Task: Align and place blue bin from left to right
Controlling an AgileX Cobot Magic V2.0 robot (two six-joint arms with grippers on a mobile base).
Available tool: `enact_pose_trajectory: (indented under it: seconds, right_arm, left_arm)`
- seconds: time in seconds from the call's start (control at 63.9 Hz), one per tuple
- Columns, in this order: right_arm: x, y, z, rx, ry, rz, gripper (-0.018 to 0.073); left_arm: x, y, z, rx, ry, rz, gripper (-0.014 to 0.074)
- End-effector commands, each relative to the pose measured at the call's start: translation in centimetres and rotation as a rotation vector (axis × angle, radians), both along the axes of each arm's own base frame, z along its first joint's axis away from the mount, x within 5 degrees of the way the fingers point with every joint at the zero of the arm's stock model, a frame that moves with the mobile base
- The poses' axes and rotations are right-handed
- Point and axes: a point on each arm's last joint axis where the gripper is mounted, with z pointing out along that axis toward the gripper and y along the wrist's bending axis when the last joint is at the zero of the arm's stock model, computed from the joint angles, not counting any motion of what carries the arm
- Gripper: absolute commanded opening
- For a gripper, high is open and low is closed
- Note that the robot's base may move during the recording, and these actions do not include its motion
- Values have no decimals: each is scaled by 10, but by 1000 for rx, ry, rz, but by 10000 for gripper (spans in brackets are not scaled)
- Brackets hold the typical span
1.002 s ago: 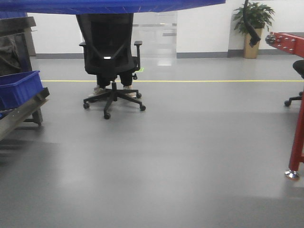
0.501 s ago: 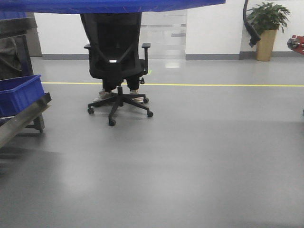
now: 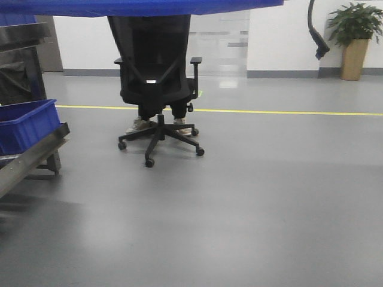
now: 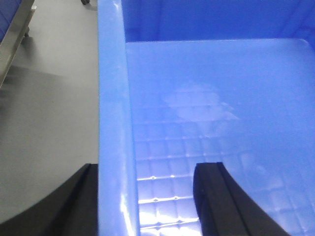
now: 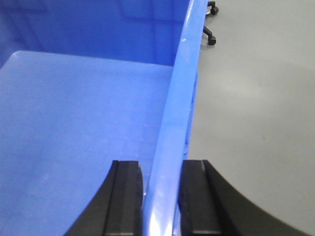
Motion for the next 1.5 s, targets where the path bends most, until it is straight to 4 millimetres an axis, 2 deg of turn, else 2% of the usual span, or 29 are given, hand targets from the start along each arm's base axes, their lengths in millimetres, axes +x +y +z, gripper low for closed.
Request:
enact_pose_trajectory:
  seconds: [0.0, 1.487]
  right_arm:
    - [-4, 4, 20, 44, -145, 41, -78]
    - [-4, 4, 20, 44, -145, 41, -78]
  left_arm:
    - [-6, -7, 20, -26, -130, -63, -16]
    - [-6, -7, 21, -26, -133, -63, -16]
